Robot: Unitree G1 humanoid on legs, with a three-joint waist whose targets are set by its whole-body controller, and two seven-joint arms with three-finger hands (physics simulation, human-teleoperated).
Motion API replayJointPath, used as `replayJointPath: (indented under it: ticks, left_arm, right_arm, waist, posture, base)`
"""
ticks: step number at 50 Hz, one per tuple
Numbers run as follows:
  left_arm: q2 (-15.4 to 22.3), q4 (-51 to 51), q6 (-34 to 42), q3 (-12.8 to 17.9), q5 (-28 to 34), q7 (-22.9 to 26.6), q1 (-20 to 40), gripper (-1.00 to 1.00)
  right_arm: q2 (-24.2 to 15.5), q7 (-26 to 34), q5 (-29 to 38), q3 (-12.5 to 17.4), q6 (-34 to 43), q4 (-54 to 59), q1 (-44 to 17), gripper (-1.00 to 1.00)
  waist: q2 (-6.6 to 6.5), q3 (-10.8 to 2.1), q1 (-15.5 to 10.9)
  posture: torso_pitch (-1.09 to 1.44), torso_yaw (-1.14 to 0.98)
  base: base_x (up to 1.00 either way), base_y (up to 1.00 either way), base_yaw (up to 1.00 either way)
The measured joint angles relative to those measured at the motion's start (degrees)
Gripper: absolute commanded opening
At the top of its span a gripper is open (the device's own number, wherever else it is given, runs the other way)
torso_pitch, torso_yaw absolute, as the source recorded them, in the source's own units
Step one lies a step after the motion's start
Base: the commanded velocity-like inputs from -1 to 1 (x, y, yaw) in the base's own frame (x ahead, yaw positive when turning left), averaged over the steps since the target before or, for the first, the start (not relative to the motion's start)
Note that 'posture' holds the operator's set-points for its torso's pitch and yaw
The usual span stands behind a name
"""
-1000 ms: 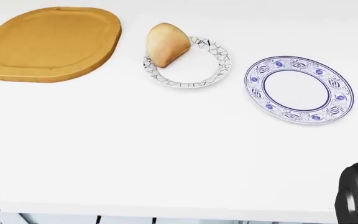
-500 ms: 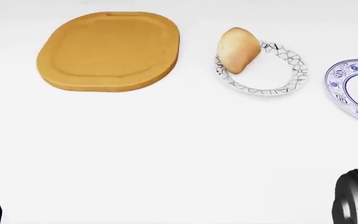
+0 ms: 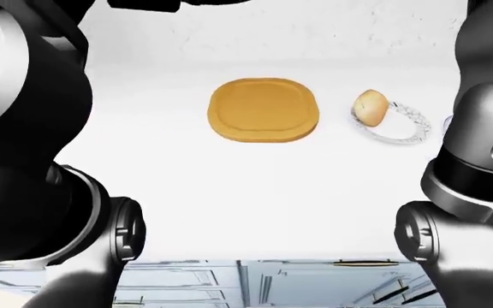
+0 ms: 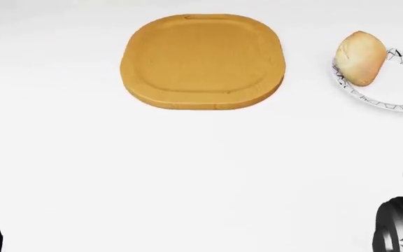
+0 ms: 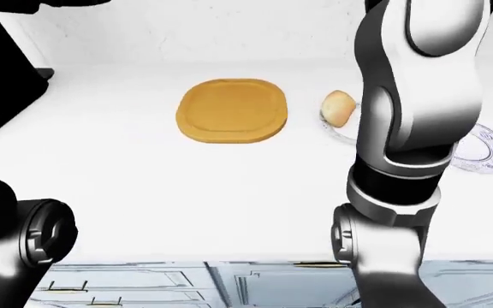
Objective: Place all breads on the cutting board.
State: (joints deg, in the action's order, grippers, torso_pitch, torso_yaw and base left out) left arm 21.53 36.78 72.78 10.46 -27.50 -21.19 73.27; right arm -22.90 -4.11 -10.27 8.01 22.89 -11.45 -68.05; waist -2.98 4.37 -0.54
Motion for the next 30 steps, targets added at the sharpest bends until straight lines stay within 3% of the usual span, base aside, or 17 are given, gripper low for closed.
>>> replayJointPath:
  ticks: [1, 7, 15, 20, 23, 30]
  left_arm:
    - [-0.08, -0.19, 0.16, -0.12, 0.13, -0.05, 0.21, 1.0]
    - [-0.08, 0.4, -0.68, -0.48, 0.09, 0.42, 0.93, 1.0]
    - [-0.23, 0.06, 0.22, -0.14, 0.74, 0.18, 0.76, 1.0]
    - [-0.34, 0.12, 0.24, -0.39, 0.65, 0.38, 1.04, 1.0]
    - [-0.39, 0.02, 0.14, -0.34, 0.79, 0.43, 1.32, 1.0]
    - [-0.83, -0.05, 0.03, -1.23, 0.59, 0.97, 1.08, 1.0]
  right_arm:
    - [-0.03, 0.22, -0.09, -0.22, 0.24, 0.17, 0.12, -1.0]
    - [-0.29, -0.01, 0.13, 1.17, -0.18, -0.43, -0.57, -1.0]
    - [-0.27, 0.52, 0.69, -0.52, 1.16, -0.97, -1.2, -1.0]
    - [-0.14, 1.08, 1.47, -0.08, 1.59, -0.79, -1.48, -1.0]
    - [-0.83, 1.22, 2.33, -0.2, 2.13, 1.38, -3.96, -1.0]
    - [-1.68, 4.92, 8.05, -2.87, 2.49, 14.33, -14.58, -1.0]
  waist:
    - [0.24, -0.27, 0.22]
    - [1.69, 1.39, 1.54]
    - [2.71, 2.48, 1.17]
    - [3.57, 2.45, 0.64]
    - [5.31, 1.91, 0.04]
    - [2.3, 1.37, 0.77]
  posture:
    - [0.0, 0.0]
    - [0.0, 0.0]
    - [0.0, 0.0]
    - [0.0, 0.0]
    - [0.0, 0.0]
    - [0.0, 0.0]
  base:
    - [0.0, 0.0, 0.0]
    - [0.0, 0.0, 0.0]
    - [0.0, 0.0, 0.0]
    - [0.0, 0.0, 0.0]
    - [0.0, 0.0, 0.0]
    - [0.0, 0.0, 0.0]
